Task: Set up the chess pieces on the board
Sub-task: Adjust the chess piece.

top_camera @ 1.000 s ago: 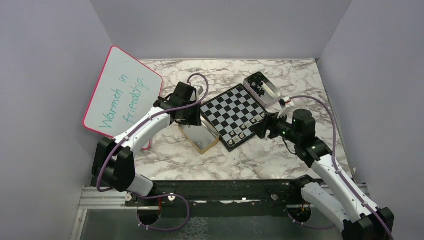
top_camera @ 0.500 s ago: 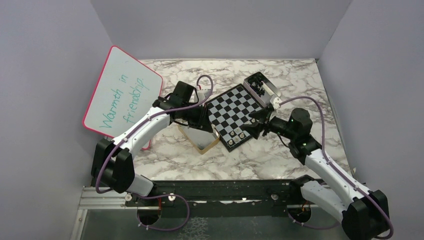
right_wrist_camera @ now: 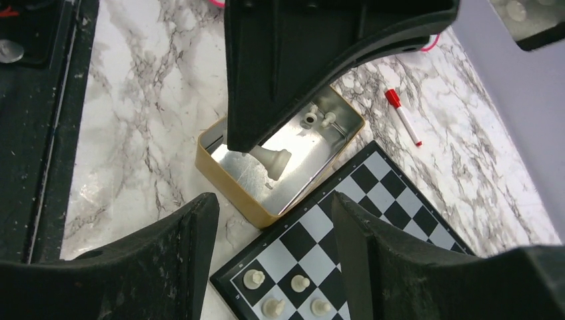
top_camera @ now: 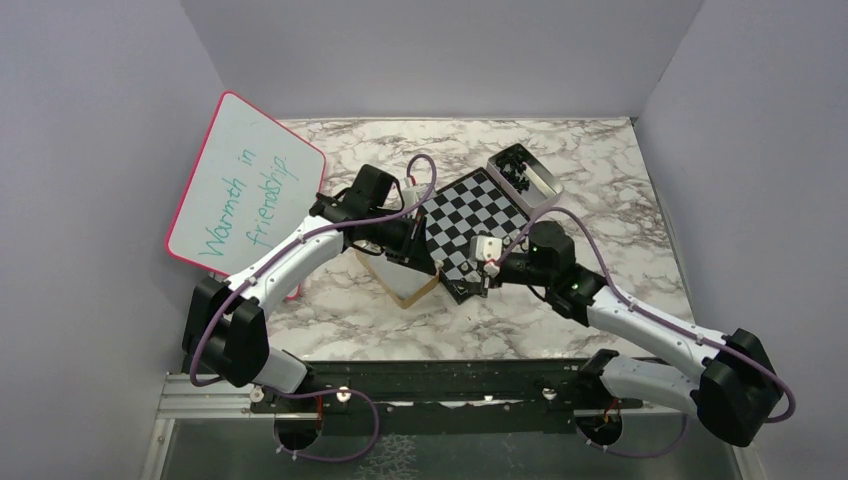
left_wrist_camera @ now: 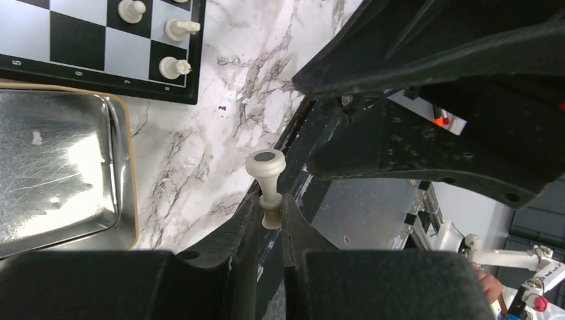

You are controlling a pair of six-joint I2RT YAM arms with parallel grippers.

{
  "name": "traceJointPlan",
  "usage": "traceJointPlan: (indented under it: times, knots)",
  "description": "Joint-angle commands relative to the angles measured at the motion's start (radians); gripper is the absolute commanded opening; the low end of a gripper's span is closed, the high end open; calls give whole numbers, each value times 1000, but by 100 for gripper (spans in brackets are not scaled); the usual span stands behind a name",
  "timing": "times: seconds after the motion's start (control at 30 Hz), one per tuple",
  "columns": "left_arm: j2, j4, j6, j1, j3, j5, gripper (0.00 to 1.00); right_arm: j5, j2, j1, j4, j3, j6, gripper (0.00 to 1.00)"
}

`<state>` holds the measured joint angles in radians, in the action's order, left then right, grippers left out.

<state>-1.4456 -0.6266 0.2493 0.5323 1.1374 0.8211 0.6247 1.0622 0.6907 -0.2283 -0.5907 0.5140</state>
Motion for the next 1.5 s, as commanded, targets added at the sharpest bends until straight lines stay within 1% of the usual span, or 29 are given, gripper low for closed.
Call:
traceJointPlan:
  times: [0.0, 0.13, 0.3, 0.5, 0.6, 0.73, 0.87, 0.93, 1.0, 1.07, 1.13, 1.2, 1.33, 1.47]
  knots:
    - [9, 25, -15, 6, 16, 72, 11, -65, 24, 44, -18, -26, 164, 66]
    - [5, 25, -10, 8, 18, 91, 11, -89, 37, 75, -22, -34, 248, 63]
    - [2, 25, -11, 12, 4, 86, 11, -93, 64, 102, 19, -61, 330, 61]
    - [1, 25, -10, 14, 2, 87, 10, -90, 111, 140, 62, -91, 411, 52]
    - [5, 24, -4, 15, 5, 83, 11, -112, 120, 159, 65, -91, 433, 48]
    - [17, 24, -1, 15, 6, 87, 10, -126, 126, 172, 67, -89, 441, 38]
    - [29, 25, 1, 15, -2, 83, 10, -164, 122, 175, 58, -82, 402, 23]
    - [34, 25, 12, 15, -2, 55, 16, -178, 117, 176, 57, -79, 352, 16]
    - [48, 35, 36, 15, 1, -1, 25, -207, 110, 176, 21, -69, 241, 12]
    - [67, 68, 87, 14, 5, -64, 33, -258, 97, 176, -41, -51, 100, 11]
    - [89, 124, 165, 14, 5, -104, 38, -292, 76, 176, -67, -40, 0, 11]
    - [111, 186, 240, 14, 4, -139, 40, -335, 55, 176, -114, -21, -105, 9]
    - [161, 320, 368, 14, -33, -183, 41, -448, 29, 175, -187, 12, -329, 8]
    - [173, 377, 408, 14, -55, -188, 41, -530, 25, 176, -275, 53, -521, 7]
